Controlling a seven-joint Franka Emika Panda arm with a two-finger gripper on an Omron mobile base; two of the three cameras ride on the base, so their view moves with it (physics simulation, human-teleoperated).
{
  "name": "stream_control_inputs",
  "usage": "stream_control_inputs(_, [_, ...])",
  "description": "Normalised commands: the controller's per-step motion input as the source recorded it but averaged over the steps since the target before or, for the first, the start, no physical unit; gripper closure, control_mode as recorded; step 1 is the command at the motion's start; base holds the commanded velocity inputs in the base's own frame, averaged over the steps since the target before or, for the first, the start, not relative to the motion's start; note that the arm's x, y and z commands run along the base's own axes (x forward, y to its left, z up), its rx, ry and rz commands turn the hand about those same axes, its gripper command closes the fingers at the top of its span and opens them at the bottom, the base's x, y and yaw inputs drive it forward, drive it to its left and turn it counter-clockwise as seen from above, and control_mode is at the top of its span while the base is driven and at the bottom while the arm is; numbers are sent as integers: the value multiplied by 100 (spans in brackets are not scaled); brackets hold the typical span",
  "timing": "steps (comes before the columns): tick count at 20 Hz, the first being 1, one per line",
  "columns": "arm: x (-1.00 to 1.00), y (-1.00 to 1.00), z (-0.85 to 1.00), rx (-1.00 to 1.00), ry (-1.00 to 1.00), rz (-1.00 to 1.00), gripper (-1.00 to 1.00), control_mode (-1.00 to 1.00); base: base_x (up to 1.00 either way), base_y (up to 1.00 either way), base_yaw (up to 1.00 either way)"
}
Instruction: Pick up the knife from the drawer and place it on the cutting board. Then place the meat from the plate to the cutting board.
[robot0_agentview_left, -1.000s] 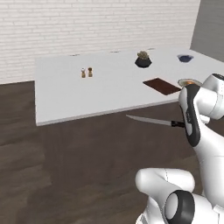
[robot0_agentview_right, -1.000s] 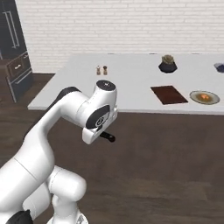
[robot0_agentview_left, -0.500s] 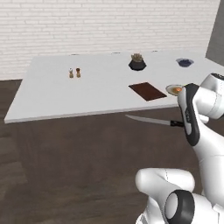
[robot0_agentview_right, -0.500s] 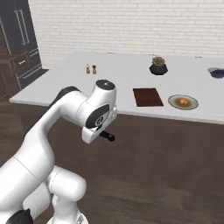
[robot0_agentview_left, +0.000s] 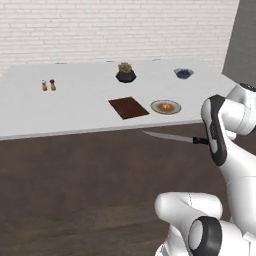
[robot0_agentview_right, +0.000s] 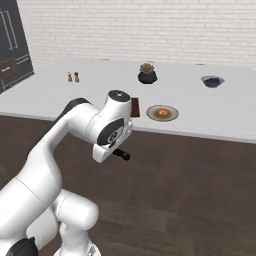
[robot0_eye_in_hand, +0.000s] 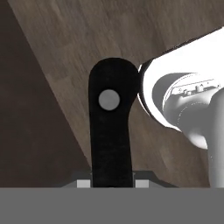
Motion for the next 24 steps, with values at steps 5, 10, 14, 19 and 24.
stream_control_inputs(5, [0, 0, 0, 0, 0, 0, 100, 100, 57, -43, 0])
stream_control_inputs(10, [0, 0, 0, 0, 0, 0, 100, 100, 70, 0, -3])
stream_control_inputs(14, [0, 0, 0, 0, 0, 0, 100, 100, 47, -4, -1])
stream_control_inputs(19, [0, 0, 0, 0, 0, 0, 100, 100, 41, -13, 1])
stream_control_inputs(24, [0, 0, 0, 0, 0, 0, 100, 100, 42, 0, 13])
